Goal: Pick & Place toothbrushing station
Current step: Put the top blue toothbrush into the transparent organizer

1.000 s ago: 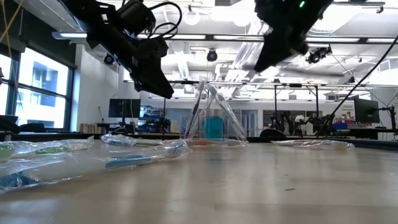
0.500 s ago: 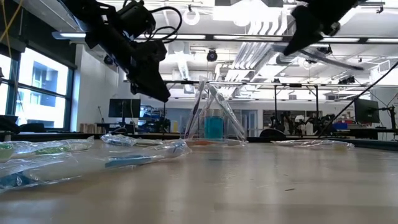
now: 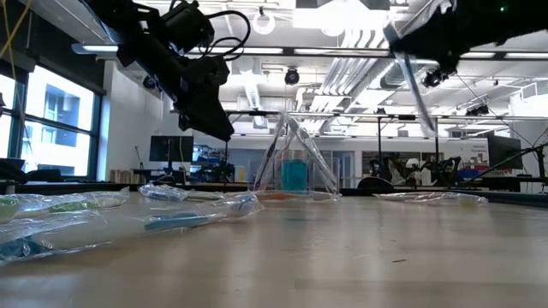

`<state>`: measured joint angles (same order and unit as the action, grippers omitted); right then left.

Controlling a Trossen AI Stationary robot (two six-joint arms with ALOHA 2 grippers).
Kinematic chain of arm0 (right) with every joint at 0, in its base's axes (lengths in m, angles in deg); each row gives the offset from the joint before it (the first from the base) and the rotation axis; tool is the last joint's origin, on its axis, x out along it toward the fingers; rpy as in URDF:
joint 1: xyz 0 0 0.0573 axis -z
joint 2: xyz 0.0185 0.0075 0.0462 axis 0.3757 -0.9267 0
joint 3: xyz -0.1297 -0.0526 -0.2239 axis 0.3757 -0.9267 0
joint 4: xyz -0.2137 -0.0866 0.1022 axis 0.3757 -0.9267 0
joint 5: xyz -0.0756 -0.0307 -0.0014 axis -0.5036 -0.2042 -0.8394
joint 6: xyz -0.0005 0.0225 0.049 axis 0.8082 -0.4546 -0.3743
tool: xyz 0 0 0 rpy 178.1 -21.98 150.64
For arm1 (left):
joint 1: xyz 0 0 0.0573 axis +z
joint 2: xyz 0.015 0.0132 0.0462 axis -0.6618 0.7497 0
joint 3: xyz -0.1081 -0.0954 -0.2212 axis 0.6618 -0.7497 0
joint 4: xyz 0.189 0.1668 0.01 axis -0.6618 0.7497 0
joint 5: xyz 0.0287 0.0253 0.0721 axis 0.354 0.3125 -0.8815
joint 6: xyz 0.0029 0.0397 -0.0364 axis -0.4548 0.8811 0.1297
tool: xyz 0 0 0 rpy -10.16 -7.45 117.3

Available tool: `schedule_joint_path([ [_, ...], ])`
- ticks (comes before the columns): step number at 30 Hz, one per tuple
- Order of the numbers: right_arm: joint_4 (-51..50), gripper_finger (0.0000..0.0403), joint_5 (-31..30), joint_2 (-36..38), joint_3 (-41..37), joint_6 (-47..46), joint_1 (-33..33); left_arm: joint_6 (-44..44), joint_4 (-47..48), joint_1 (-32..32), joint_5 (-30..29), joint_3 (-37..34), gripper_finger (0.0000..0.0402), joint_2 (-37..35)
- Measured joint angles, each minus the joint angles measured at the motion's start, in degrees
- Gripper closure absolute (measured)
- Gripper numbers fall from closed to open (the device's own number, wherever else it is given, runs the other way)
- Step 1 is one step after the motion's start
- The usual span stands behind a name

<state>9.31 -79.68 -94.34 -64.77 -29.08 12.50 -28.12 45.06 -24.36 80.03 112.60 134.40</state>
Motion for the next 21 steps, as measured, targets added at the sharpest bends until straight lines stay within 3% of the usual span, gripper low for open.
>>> schedule_joint_path([
  [5,18.4,0.0393,10.4,-1.0,-7.0,5.8,7.0,0.0,-2.0,0.0,0.0,0.0,0.0254,0.0],
  [13,41.5,0.0392,31.3,-12.3,-9.7,6.2,18.8,0.1,-2.4,0.0,0.0,0.0,0.0254,0.0],
  [21,65.5,0.0388,38.2,-30.3,-9.7,3.3,27.1,0.2,-2.3,0.0,0.0,0.0,0.0254,0.0],
])
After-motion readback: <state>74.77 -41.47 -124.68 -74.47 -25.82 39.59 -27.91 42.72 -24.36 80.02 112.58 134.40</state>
